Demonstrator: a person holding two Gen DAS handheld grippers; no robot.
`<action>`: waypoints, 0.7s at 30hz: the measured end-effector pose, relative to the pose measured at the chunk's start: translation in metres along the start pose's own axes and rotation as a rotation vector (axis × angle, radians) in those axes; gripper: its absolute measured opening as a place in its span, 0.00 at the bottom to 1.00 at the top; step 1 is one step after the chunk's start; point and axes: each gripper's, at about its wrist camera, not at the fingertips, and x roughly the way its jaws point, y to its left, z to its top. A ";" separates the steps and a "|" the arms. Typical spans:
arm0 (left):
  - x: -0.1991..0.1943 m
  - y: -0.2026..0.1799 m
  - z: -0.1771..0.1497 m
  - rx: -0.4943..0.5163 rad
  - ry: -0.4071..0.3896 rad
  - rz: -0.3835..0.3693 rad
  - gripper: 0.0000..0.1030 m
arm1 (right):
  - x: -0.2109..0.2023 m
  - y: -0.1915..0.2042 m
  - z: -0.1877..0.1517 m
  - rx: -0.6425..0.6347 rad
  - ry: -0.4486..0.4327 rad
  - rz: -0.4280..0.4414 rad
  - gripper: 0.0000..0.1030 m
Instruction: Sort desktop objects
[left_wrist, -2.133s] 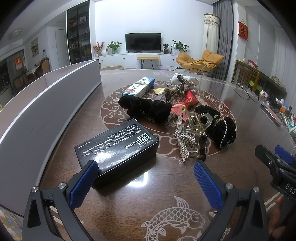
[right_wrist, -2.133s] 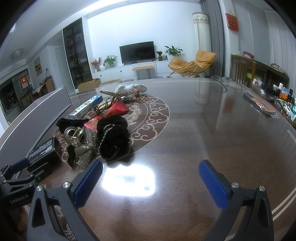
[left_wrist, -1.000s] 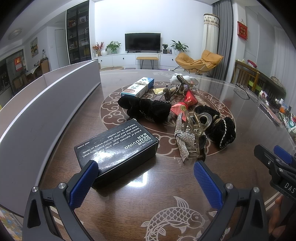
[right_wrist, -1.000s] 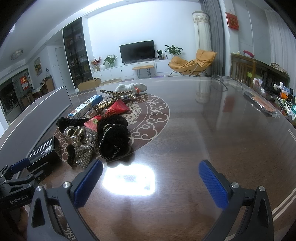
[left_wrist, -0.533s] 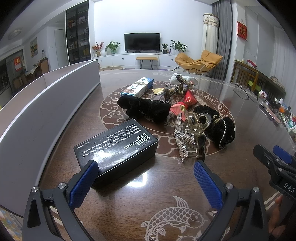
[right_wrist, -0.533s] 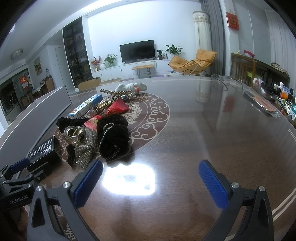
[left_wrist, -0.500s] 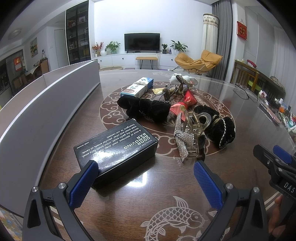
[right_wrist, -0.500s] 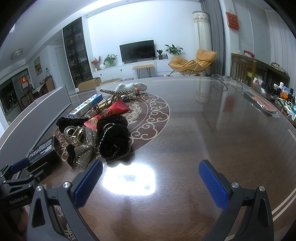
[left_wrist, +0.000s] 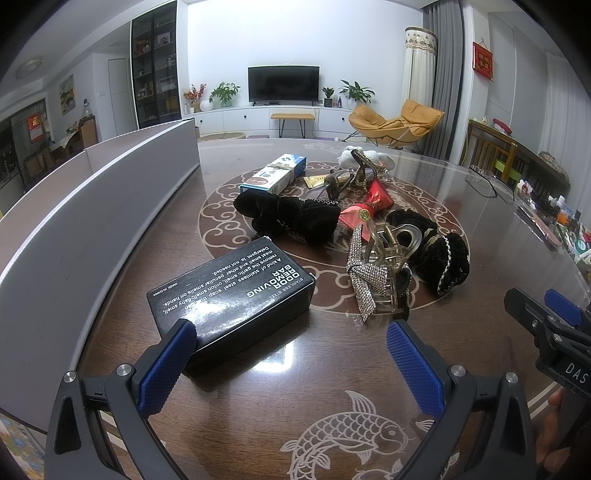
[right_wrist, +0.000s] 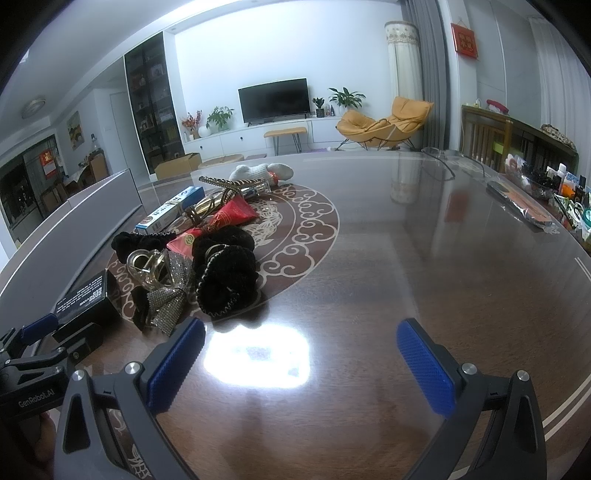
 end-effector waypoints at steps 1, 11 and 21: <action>0.000 0.000 0.000 0.000 0.000 0.000 1.00 | 0.000 0.000 0.000 0.000 0.001 -0.001 1.00; 0.000 0.000 0.000 0.000 0.000 -0.002 1.00 | 0.001 0.001 0.000 -0.003 0.015 -0.004 1.00; -0.002 -0.004 0.000 -0.003 -0.003 -0.025 1.00 | 0.011 0.004 0.000 -0.021 0.076 -0.009 1.00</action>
